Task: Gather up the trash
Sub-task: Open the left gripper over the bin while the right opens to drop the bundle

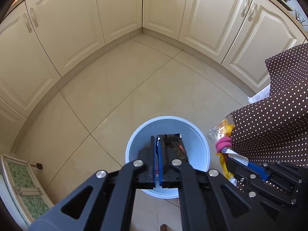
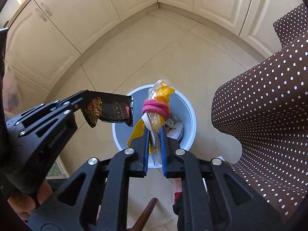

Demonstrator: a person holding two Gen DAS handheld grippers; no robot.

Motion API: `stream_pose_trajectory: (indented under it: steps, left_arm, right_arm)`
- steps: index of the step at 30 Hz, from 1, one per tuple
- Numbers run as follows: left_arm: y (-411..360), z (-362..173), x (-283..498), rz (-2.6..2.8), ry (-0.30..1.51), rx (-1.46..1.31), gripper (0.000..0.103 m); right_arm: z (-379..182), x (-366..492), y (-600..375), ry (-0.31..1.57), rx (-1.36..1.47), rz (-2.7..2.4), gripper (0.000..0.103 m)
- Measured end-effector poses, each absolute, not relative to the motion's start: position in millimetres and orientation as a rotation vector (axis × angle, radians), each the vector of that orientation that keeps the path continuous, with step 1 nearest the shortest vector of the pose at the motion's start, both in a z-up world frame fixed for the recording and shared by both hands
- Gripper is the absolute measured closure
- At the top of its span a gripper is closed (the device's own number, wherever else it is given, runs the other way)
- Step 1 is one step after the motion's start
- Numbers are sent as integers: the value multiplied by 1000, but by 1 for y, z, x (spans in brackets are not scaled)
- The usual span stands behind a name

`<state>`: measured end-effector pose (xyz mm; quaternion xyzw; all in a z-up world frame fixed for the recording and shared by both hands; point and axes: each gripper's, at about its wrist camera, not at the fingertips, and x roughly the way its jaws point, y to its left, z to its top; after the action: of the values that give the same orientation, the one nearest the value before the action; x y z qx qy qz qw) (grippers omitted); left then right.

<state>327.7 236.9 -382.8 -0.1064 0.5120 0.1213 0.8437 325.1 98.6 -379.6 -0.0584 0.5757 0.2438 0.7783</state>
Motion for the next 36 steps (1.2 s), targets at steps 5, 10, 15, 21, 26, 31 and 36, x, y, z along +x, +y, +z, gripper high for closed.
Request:
stream_pose_trajectory:
  steps: [5, 10, 15, 21, 26, 31, 36]
  left_arm:
    - [234, -377, 327, 251, 1050, -210, 71]
    - [234, -371, 327, 248, 1028, -197, 57]
    - [238, -370, 327, 250, 1027, -211, 57]
    - [241, -370, 327, 256, 1027, -229, 56]
    - [242, -370, 326, 264, 1027, -242, 51]
    - [242, -372, 324, 269, 1031, -267, 48]
    - [245, -372, 324, 265, 1036, -289, 46]
  right_arm:
    - [-382, 327, 99, 1247, -126, 526, 92]
    - [-383, 329, 96, 1250, -125, 522, 92]
    - [-383, 330, 97, 1255, -122, 518, 92]
    - [-389, 332, 101, 1258, -120, 522, 92]
    - [-392, 334, 100, 1261, -116, 527, 92]
    - [-396, 340, 99, 1259, -104, 520, 89]
    - [-397, 343, 95, 1253, -75, 506, 88]
